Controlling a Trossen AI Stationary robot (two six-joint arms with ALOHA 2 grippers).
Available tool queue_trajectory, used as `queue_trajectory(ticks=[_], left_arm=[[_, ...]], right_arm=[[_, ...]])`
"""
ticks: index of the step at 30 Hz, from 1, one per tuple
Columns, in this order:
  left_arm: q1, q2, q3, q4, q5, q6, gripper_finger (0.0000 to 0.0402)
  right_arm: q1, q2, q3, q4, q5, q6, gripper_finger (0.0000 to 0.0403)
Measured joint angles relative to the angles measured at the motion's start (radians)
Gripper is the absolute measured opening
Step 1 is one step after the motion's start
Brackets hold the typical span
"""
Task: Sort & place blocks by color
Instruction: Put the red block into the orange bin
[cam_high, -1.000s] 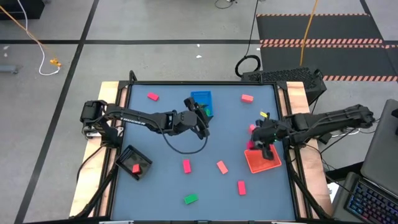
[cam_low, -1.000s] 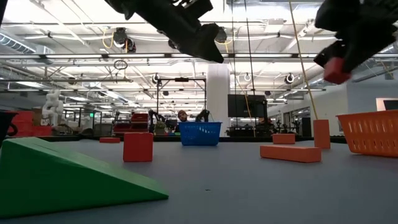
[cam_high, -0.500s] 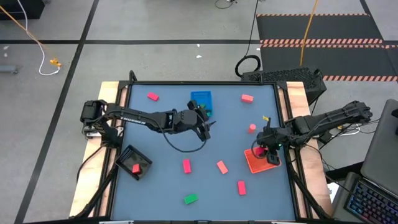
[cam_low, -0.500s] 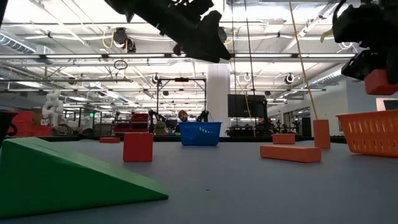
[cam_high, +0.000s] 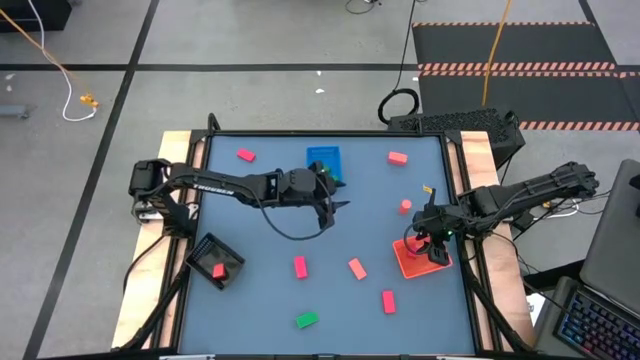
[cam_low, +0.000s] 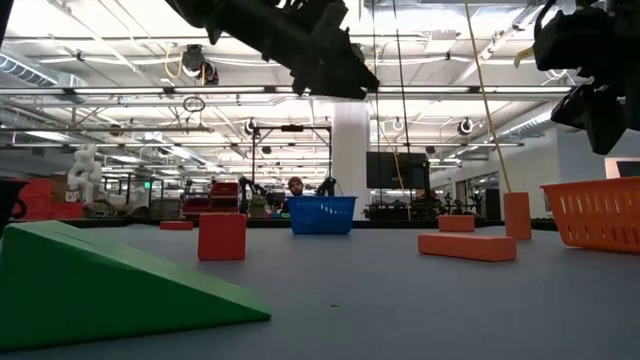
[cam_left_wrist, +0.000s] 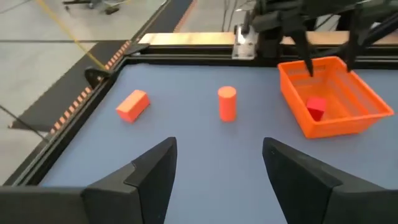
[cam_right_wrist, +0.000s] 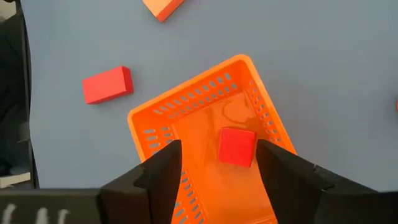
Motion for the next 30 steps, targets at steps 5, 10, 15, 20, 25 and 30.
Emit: queue_trajectory(ticks=[5, 10, 15, 20, 25, 30], left_arm=[[0.0, -0.027, 0.0, 0.023, 0.078, 0.023, 0.0212], [0.0, -0.045, 0.0, 0.082, 0.198, 0.033, 0.0178], [0.015, -0.049, 0.0, 0.069, 0.261, 0.038, 0.0151], [0.052, -0.051, -0.088, 0.213, 0.309, 0.009, 0.0135], [0.104, -0.072, -0.208, 0.406, 0.357, -0.056, 0.0132], [0.141, -0.147, -0.3, 0.501, 0.357, -0.084, 0.0131]], right_arm=[[0.0, 0.0, 0.0, 0.006, 0.0, -0.015, 0.0205], [-0.005, 0.0, 0.0, 0.078, 0.022, -0.126, 0.0205], [-0.016, 0.035, 0.001, 0.182, 0.038, -0.116, 0.0205], [-0.005, 0.142, 0.001, 0.184, 0.028, -0.109, 0.0205], [0.013, 0.25, 0.023, 0.182, 0.027, -0.148, 0.0205], [0.045, 0.336, 0.149, 0.167, 0.03, -0.219, 0.0206]])
